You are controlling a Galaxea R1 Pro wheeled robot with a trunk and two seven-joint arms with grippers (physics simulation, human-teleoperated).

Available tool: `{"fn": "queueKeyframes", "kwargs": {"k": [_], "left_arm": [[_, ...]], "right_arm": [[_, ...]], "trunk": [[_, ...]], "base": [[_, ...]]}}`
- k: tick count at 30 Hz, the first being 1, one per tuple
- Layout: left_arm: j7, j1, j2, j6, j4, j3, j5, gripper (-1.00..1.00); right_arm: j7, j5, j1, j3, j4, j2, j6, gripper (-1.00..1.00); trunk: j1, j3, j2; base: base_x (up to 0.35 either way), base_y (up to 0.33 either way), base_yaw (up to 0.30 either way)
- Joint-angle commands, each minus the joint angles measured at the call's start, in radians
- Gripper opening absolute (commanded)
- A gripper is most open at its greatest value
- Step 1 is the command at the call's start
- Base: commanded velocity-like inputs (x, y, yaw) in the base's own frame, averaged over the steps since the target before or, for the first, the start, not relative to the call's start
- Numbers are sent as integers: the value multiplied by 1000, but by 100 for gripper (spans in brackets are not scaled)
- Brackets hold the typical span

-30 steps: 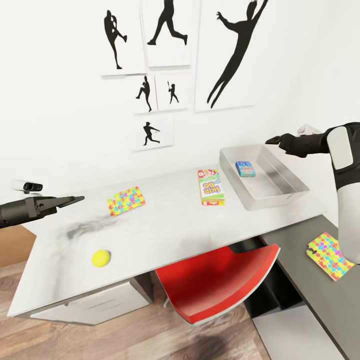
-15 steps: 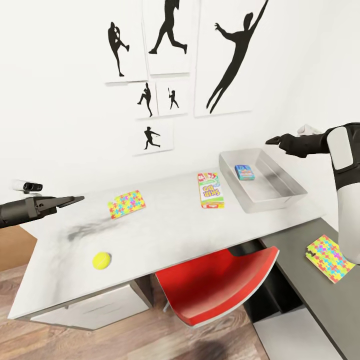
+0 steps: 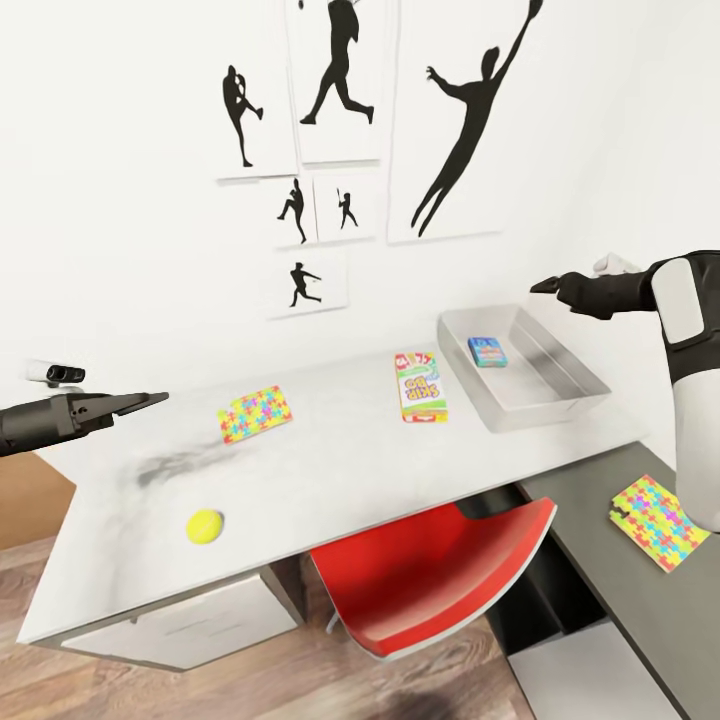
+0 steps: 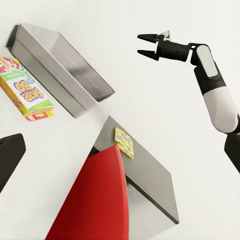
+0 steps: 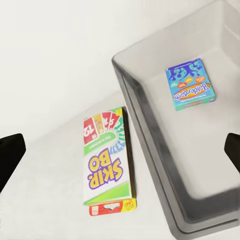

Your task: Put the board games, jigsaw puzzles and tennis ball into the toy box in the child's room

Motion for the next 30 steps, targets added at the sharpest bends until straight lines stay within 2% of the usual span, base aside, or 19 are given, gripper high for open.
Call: {"fn": "queueKeyframes", "kwargs": {"k": [1, 30], "left_arm": [[-4, -1, 0, 11, 0, 0, -1, 100], [-4, -1, 0, 11, 2, 0, -1, 100]], "right_arm": [[10, 10, -1, -2, 0, 0, 4, 100], [10, 11, 10, -3, 0, 0, 4, 100]], "trunk": [[1, 0, -2], [1, 48, -2]], "base": [[0, 0, 0], [0, 0, 0]]}}
